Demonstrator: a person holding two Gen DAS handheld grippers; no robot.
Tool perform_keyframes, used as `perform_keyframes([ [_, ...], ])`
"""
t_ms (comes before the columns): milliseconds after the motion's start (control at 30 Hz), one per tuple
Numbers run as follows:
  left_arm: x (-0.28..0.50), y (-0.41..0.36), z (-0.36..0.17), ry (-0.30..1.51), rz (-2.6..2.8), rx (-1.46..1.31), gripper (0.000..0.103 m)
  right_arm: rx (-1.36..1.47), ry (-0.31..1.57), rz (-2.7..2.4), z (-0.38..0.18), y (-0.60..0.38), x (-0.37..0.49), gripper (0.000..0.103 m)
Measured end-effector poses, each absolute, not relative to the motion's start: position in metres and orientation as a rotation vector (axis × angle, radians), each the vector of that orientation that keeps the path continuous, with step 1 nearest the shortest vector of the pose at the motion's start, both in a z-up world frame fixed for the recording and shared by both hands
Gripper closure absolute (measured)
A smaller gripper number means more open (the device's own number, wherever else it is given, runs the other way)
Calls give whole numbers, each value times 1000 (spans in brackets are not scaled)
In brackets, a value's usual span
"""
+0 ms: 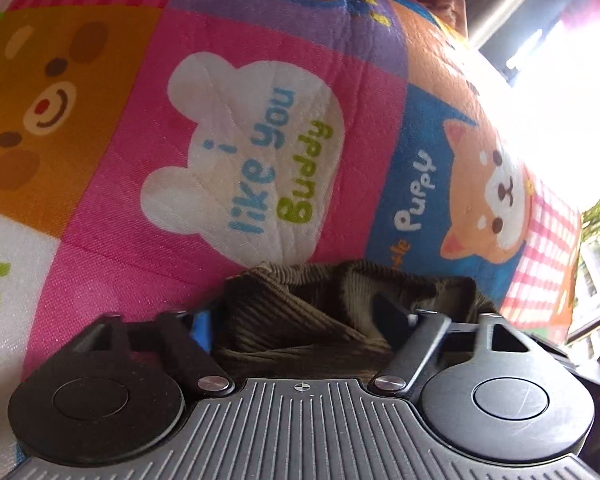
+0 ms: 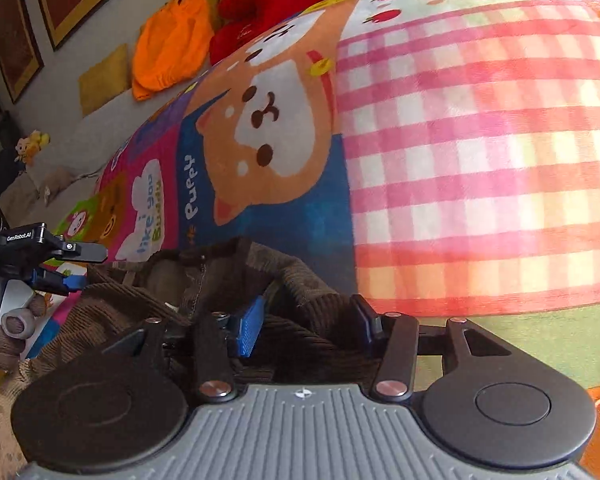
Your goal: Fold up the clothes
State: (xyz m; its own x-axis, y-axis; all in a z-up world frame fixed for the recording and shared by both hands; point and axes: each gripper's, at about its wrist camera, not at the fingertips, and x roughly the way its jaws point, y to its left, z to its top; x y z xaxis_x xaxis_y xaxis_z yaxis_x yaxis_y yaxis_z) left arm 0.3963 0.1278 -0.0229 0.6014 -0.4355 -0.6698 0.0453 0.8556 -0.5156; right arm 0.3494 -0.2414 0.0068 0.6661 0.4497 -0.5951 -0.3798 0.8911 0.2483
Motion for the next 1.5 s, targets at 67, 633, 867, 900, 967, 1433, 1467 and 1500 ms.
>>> perform_keyframes([
  [67, 392, 125, -22, 891, -272, -428, 77, 88, 680, 486, 14, -238, 337, 87],
  [633, 157, 166, 10, 796, -407, -458, 81, -137, 667, 632, 32, -247, 155, 93],
  [867, 99, 201, -5, 802, -441, -606, 23, -89, 787, 582, -5, -280, 116, 77],
  [900, 101, 205, -3, 786, -429, -636, 14, -51, 789, 568, -5, -289, 113, 72],
  [967, 108, 210, 0, 755, -403, -695, 8, 42, 778, 545, -1, -303, 113, 47],
  [1433, 209, 142, -25, 780, -371, -700, 13, 341, 735, 496, -28, -272, 189, 35],
  [1467, 208, 139, -25, 780, -354, -686, 42, 325, 736, 500, -29, -269, 191, 48],
  [1500, 207, 138, -23, 784, -350, -676, 68, 309, 737, 505, -29, -267, 192, 59],
])
